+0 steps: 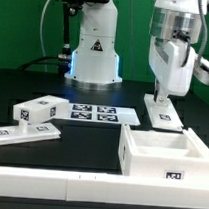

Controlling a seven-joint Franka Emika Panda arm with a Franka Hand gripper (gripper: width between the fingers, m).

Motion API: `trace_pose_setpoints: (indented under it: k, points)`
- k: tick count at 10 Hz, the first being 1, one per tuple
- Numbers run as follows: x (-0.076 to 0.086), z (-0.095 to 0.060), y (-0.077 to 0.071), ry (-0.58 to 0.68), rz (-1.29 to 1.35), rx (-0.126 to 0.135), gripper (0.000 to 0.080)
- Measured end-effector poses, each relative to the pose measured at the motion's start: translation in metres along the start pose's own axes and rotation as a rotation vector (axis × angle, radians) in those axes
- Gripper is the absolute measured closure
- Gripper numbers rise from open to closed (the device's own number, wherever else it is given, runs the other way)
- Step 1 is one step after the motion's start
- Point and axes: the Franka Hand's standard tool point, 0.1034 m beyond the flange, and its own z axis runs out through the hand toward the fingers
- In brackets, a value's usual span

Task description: Assemble cabinet

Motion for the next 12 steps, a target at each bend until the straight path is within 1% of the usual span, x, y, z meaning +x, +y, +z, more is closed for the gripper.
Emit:
trace_pose_setpoints:
  k: [1, 3, 4, 7, 9, 12]
  points:
    - [-0.0006, -0.0027, -0.0041, -0.001, -0.001, 0.007, 0.0738]
    - [-0.0038, -0.0035, -0.0068, 0.0, -0.001, 0.013, 0.0738]
    - [-0.0029, -0.0027, -0.0089, -0.01, 0.002, 0.029, 0.0738]
    - [-0.0037, -0.0028, -0.0092, -0.01, 0.0, 0.029, 0.0738]
    - [-0.0029, -0.0061, -0.0114, -0.014, -0.005, 0.01, 0.0738]
    - [-0.0005, -0.002, -0.0098, -0.007, -0.008, 0.004, 0.0738]
